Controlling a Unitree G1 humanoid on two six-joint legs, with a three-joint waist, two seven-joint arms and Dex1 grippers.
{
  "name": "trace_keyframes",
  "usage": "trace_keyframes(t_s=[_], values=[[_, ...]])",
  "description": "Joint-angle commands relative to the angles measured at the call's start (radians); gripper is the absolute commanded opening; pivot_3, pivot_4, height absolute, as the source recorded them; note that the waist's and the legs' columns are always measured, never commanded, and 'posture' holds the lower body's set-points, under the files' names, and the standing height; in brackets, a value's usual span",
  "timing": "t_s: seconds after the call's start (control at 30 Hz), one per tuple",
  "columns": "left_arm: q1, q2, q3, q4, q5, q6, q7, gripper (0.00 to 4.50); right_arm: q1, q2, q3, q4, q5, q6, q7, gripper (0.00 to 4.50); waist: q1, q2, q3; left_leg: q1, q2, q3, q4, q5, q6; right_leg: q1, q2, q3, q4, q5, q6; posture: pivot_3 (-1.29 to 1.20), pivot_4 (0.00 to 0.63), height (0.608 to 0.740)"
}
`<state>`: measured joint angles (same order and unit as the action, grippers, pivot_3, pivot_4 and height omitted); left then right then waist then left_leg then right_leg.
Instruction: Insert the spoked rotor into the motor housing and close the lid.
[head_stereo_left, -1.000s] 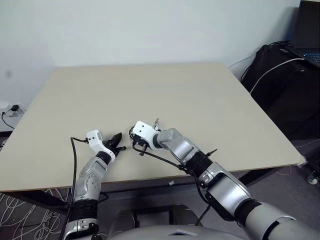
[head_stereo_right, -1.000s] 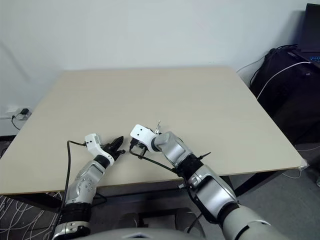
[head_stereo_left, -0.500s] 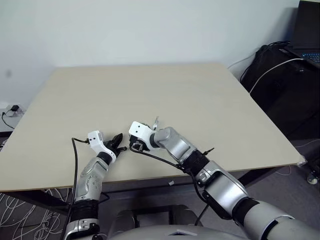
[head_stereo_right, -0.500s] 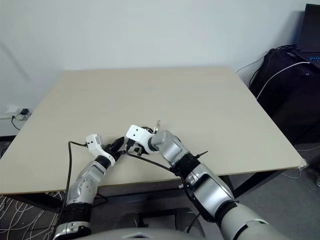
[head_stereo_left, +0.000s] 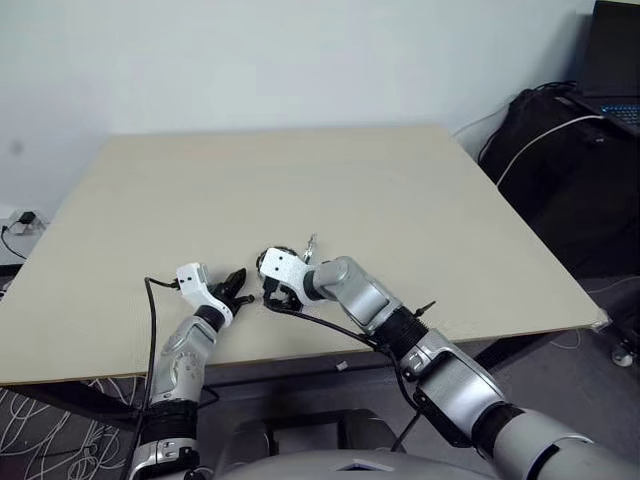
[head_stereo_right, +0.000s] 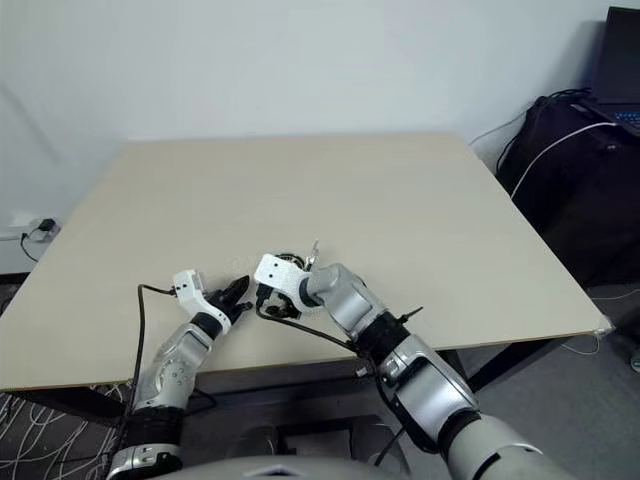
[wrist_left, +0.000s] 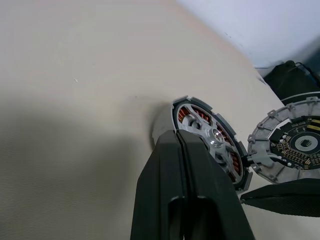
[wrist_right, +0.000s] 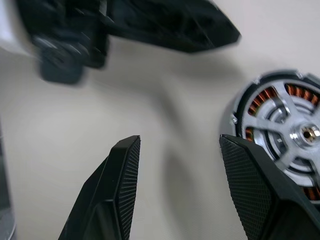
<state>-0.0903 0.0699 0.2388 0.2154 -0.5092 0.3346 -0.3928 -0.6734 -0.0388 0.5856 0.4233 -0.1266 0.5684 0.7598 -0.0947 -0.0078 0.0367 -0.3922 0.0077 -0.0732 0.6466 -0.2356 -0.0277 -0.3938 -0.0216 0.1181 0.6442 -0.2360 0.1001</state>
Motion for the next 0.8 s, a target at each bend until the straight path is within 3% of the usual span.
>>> trace_keyframes(t_s=[0.03,0.8], values=[[-0.007,-0.003,0.000,-0.014,-0.001,-0.015,-0.005,0.00,-0.032,0.028,-0.021,0.000,-0.020,-0.002,-0.052,2.73,0.001,0.000,0.000,0.000,0.000,0.000,0.000,0.000,0.000,0.000,0.000,0.000,0.000,0.000,0.000,0.00,0.000,0.740],[0.012,-0.006,-0.004,-0.038,-0.015,-0.001,-0.008,0.00,-0.119,0.103,-0.043,0.219,-0.065,-0.013,-0.153,2.73,0.000,0.000,0.000,0.001,0.000,-0.001,0.000,0.000,0.000,0.001,0.000,-0.001,0.000,0.000,0.000,0.00,0.000,0.740]])
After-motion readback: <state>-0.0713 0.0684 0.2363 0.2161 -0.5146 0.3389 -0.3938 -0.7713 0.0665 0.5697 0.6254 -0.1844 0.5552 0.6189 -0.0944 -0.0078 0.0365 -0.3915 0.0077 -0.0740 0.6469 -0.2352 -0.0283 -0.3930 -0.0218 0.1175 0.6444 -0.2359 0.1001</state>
